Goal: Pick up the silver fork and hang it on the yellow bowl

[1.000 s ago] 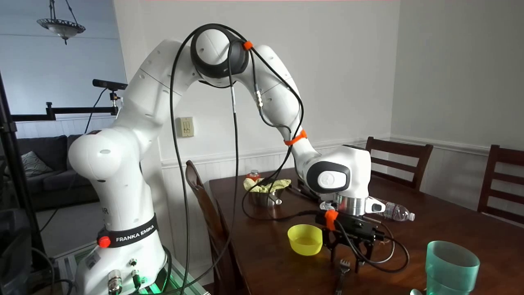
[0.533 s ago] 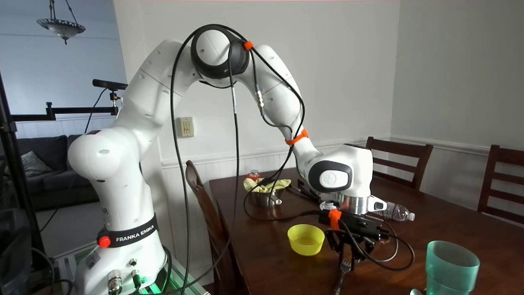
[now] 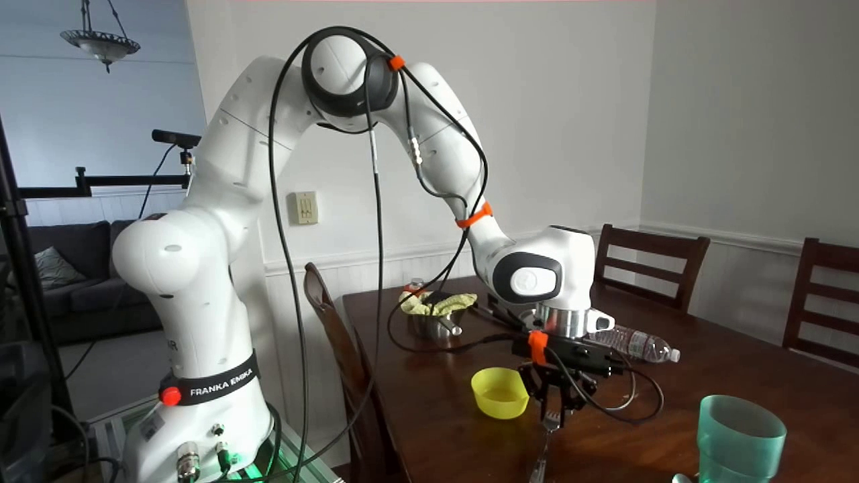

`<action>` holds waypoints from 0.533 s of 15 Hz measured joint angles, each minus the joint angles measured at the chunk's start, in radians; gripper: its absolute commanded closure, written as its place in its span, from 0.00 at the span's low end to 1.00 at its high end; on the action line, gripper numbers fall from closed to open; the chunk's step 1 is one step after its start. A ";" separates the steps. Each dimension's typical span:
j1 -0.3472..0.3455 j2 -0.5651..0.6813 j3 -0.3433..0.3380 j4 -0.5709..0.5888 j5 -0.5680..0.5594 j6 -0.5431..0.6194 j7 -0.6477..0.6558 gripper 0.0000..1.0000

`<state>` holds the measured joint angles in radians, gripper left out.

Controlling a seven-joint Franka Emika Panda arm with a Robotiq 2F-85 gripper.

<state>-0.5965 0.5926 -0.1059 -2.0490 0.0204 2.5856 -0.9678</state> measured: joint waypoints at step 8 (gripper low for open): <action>0.006 -0.153 0.000 -0.142 -0.013 0.026 -0.155 0.92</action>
<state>-0.5905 0.4399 -0.1056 -2.1906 0.0069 2.6119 -1.1225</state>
